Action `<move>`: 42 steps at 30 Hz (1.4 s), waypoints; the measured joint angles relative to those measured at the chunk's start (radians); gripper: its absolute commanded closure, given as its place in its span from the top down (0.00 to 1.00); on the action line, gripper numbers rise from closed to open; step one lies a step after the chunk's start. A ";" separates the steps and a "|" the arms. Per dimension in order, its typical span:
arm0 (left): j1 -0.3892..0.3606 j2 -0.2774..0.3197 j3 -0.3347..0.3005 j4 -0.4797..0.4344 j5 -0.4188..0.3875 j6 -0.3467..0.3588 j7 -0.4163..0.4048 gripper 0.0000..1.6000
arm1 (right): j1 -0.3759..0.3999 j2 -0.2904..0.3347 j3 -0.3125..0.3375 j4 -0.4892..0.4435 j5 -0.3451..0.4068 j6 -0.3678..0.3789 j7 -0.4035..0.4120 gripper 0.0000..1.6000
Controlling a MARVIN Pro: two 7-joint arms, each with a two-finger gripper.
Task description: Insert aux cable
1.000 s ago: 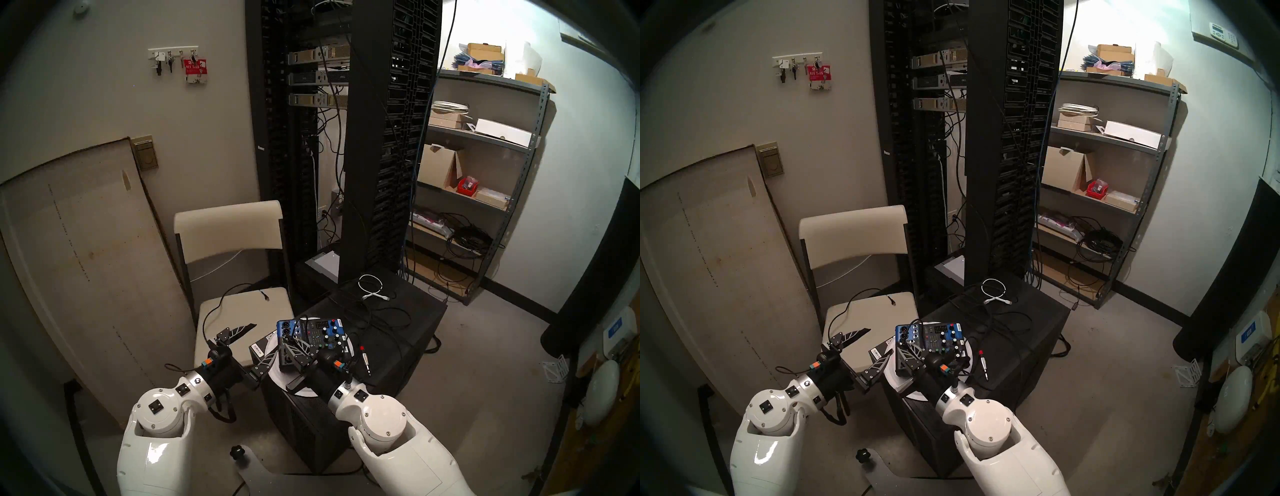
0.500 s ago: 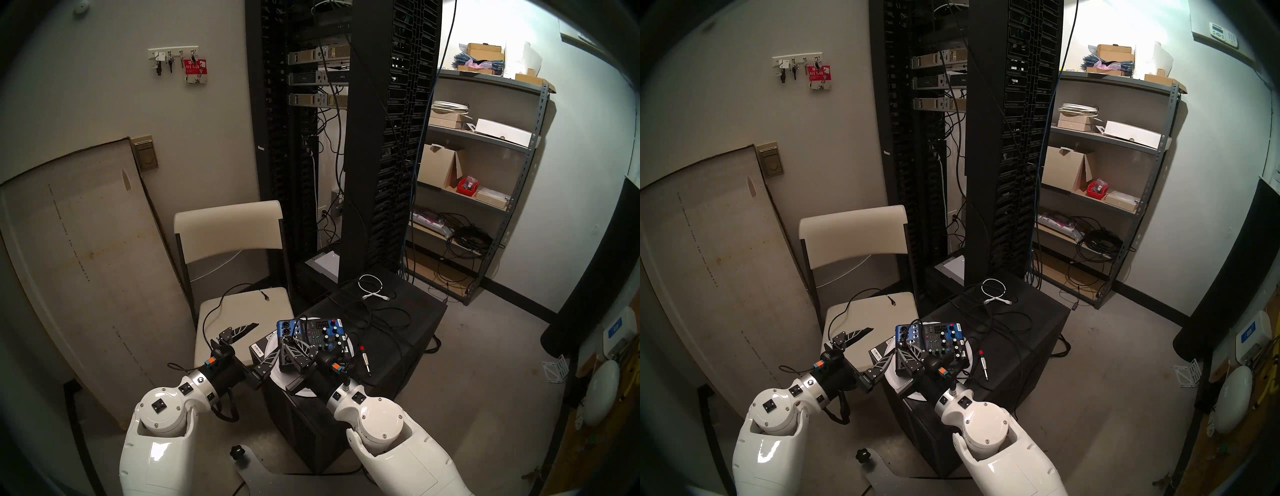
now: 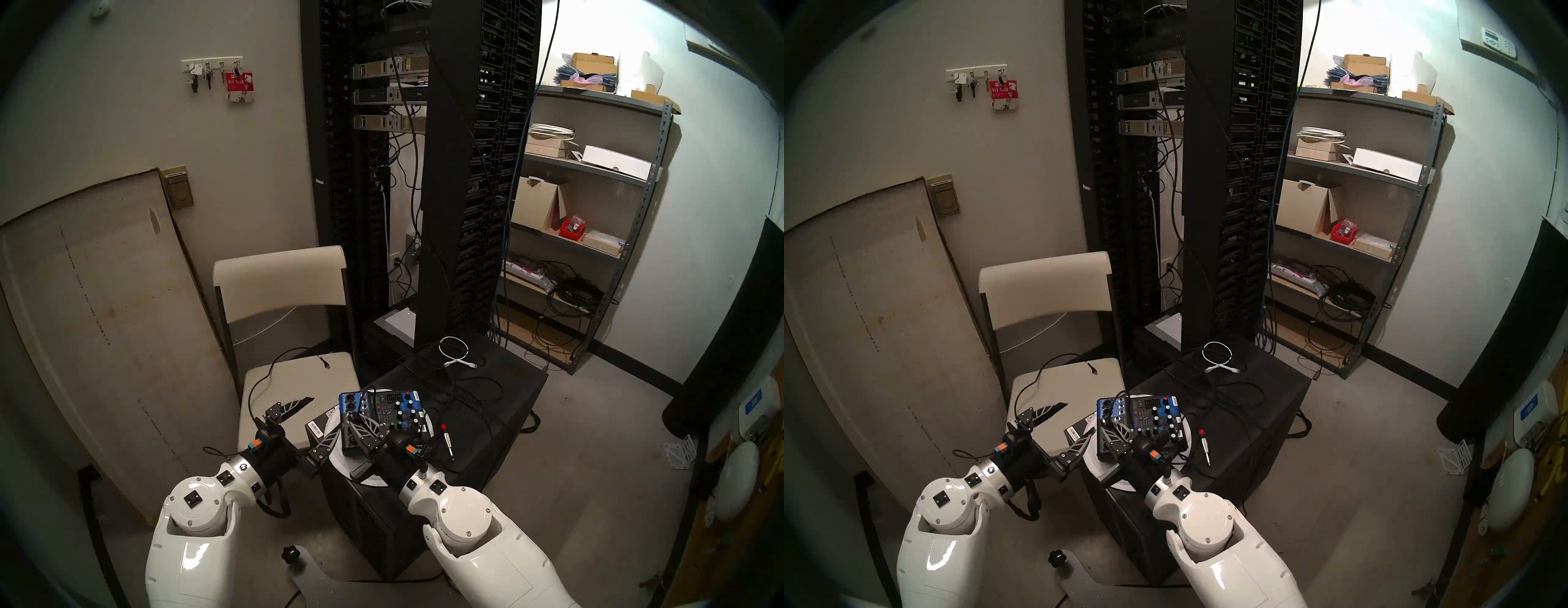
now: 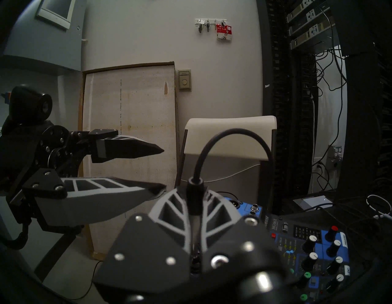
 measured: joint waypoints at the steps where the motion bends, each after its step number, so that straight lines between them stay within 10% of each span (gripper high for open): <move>1: 0.000 0.000 -0.002 0.000 0.000 0.000 0.000 1.00 | 0.002 -0.001 -0.001 0.003 0.000 -0.001 -0.001 0.00; 42: 0.003 -0.005 -0.011 -0.013 0.002 0.001 -0.013 1.00 | 0.014 0.007 -0.003 0.016 0.000 -0.008 0.002 0.00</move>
